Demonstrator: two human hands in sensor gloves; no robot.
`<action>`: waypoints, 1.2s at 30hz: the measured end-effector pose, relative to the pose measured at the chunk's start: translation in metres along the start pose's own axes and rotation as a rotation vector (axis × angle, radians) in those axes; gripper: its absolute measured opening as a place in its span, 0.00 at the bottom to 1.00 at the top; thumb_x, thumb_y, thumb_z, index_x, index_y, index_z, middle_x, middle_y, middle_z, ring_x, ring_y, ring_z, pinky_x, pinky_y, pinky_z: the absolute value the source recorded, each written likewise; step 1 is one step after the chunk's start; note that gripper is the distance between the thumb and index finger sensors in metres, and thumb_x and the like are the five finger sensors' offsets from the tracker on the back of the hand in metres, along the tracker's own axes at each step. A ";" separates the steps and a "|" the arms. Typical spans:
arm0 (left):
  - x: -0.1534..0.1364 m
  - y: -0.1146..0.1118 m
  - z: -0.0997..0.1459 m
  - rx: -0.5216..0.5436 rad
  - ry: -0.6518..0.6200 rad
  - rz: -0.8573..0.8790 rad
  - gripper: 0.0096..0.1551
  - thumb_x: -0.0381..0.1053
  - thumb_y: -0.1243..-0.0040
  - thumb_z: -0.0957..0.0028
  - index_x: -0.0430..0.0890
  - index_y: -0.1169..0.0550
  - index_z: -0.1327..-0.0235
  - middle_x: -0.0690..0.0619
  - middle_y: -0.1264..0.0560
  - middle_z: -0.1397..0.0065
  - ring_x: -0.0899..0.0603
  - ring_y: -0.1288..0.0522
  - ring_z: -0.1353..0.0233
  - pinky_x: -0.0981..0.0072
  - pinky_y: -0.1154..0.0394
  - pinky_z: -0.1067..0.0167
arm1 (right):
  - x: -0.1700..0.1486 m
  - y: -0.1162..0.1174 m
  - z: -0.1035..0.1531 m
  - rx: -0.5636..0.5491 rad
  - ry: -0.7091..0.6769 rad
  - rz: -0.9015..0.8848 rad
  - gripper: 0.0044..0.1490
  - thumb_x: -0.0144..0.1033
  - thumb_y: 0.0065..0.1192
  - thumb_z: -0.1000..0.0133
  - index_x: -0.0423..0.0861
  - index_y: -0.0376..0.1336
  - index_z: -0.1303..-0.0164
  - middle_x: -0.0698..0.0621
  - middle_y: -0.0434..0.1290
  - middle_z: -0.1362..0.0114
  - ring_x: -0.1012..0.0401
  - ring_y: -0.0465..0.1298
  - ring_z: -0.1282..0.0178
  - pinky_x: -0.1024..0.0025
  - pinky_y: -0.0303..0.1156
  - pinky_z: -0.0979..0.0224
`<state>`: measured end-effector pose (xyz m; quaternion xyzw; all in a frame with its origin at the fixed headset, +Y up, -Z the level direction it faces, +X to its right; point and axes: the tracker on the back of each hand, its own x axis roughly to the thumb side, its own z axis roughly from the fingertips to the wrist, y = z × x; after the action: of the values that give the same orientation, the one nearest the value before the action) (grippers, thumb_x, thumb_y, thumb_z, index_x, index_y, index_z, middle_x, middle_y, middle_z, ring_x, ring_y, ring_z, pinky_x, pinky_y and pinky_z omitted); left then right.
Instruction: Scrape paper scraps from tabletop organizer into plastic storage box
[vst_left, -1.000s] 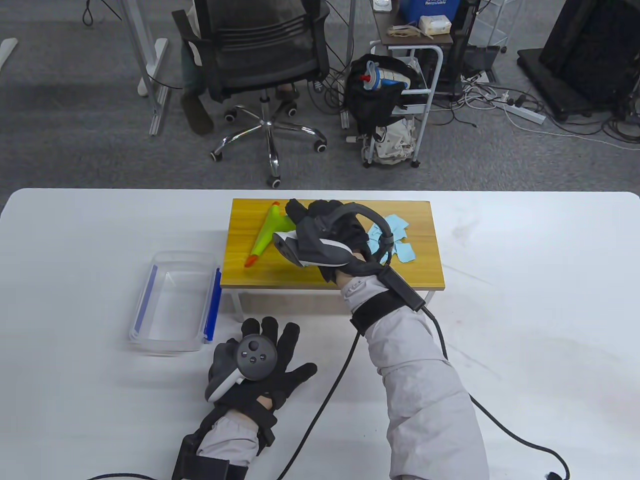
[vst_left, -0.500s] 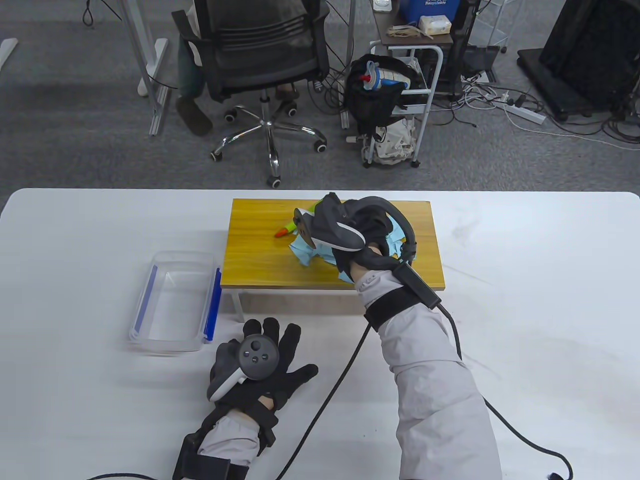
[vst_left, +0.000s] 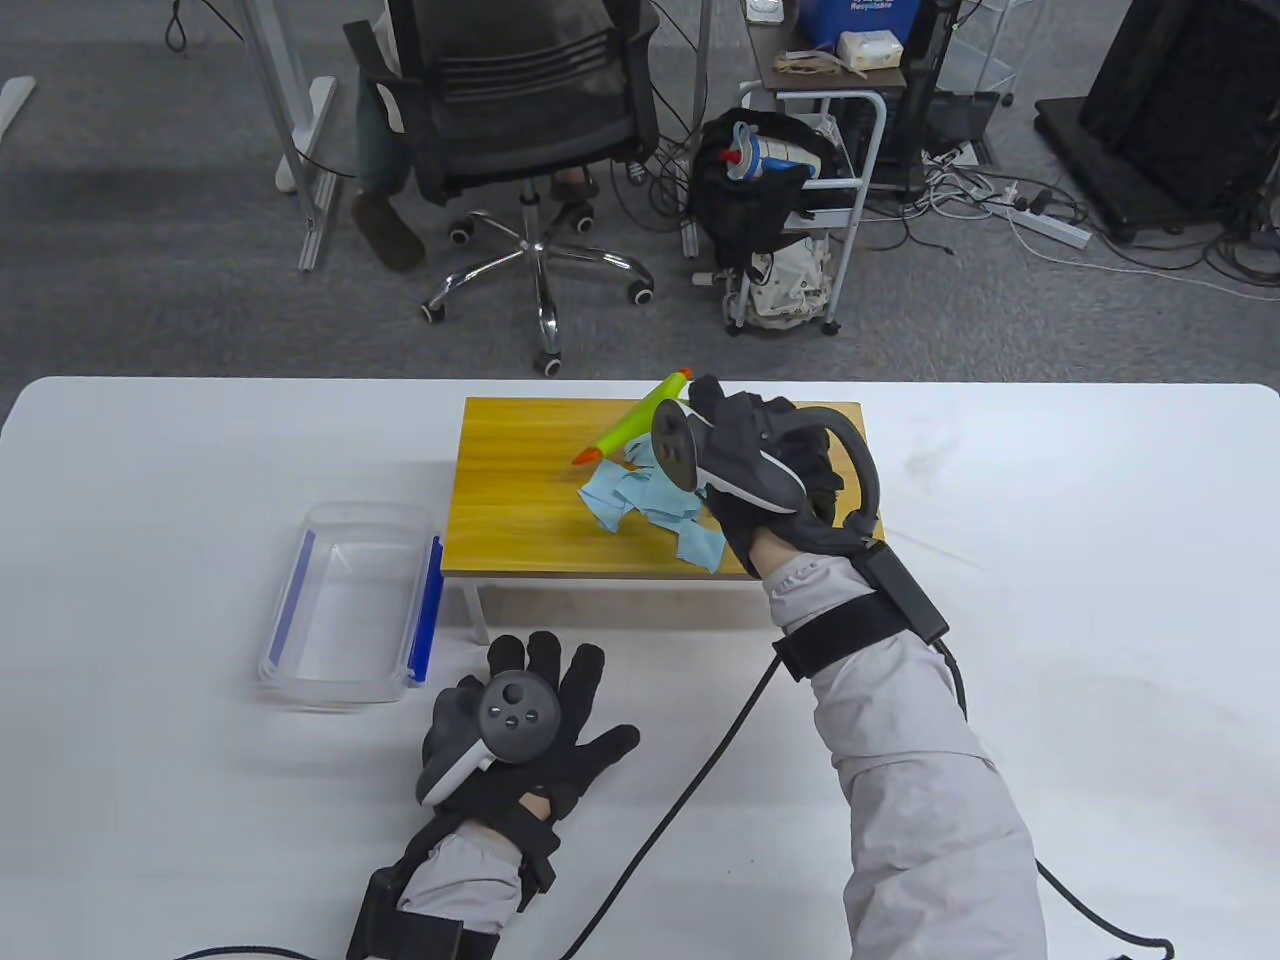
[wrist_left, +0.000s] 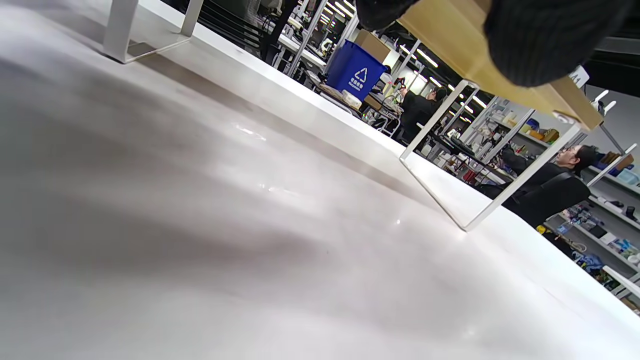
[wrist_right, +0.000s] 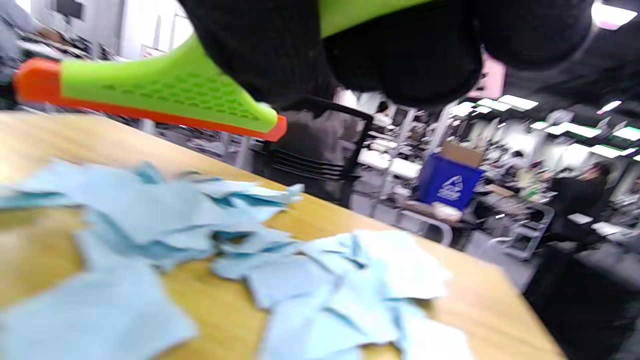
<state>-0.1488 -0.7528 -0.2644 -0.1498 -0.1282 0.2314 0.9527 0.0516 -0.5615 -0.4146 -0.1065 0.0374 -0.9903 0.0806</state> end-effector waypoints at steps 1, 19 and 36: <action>0.000 0.000 0.000 -0.008 0.002 0.006 0.53 0.78 0.44 0.46 0.59 0.50 0.17 0.43 0.64 0.13 0.27 0.72 0.19 0.18 0.68 0.35 | 0.002 -0.001 0.001 0.005 -0.032 -0.025 0.43 0.31 0.74 0.49 0.51 0.55 0.25 0.44 0.71 0.33 0.42 0.74 0.43 0.32 0.65 0.34; -0.002 0.003 0.000 0.025 0.003 0.012 0.52 0.78 0.44 0.46 0.59 0.50 0.17 0.42 0.64 0.13 0.27 0.72 0.19 0.18 0.68 0.35 | 0.011 0.020 -0.011 -0.040 -0.116 0.205 0.35 0.23 0.73 0.49 0.59 0.61 0.35 0.50 0.67 0.29 0.44 0.69 0.27 0.25 0.51 0.24; -0.001 0.007 0.004 0.054 -0.008 0.009 0.52 0.77 0.44 0.46 0.58 0.50 0.17 0.42 0.63 0.13 0.27 0.72 0.19 0.18 0.68 0.34 | 0.009 0.001 0.004 -0.150 -0.069 0.252 0.35 0.18 0.69 0.47 0.57 0.59 0.34 0.50 0.63 0.28 0.43 0.61 0.25 0.26 0.45 0.22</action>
<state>-0.1538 -0.7468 -0.2629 -0.1235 -0.1252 0.2397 0.9548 0.0436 -0.5639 -0.4088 -0.1406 0.1215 -0.9625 0.1974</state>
